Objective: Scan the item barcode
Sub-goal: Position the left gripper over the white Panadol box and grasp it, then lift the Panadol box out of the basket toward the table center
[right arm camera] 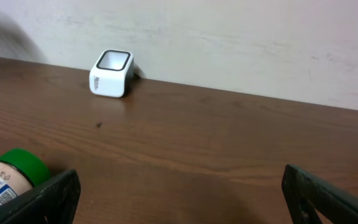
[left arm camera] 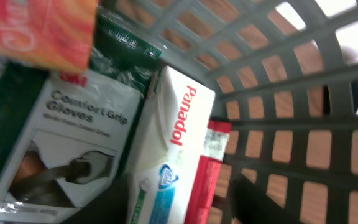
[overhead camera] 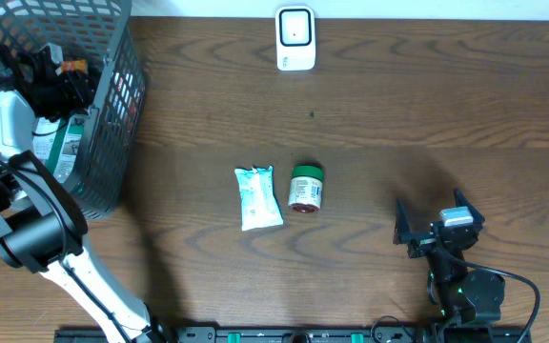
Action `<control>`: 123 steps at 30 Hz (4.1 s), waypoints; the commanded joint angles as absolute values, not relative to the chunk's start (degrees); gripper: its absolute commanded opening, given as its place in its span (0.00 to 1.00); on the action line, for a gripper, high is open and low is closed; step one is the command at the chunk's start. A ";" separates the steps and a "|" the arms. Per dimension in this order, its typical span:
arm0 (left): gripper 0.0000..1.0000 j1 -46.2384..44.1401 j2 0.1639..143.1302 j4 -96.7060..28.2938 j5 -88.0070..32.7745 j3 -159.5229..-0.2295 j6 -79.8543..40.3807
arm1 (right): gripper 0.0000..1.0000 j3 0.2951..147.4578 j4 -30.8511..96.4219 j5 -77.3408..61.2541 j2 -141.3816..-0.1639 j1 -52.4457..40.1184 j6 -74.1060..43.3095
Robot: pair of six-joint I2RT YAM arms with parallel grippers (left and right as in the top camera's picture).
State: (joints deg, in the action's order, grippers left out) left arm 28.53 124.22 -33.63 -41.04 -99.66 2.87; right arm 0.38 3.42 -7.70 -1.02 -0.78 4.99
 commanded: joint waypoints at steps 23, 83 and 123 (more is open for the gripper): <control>0.65 25.85 132.57 -29.91 -57.39 -98.76 3.42 | 0.99 0.32 3.66 -7.55 -0.80 -0.95 4.78; 0.07 39.53 110.37 -24.27 -48.62 -100.22 -5.06 | 0.99 0.32 3.66 -7.57 -0.80 -0.95 4.78; 0.08 -19.00 111.44 -54.61 23.27 -98.56 -16.84 | 0.99 0.32 3.66 -7.57 -0.80 -0.95 4.78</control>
State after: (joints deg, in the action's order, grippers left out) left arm -17.19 107.83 -55.24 11.49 -98.94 -10.66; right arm 0.38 3.44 -7.70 -1.02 -0.78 4.99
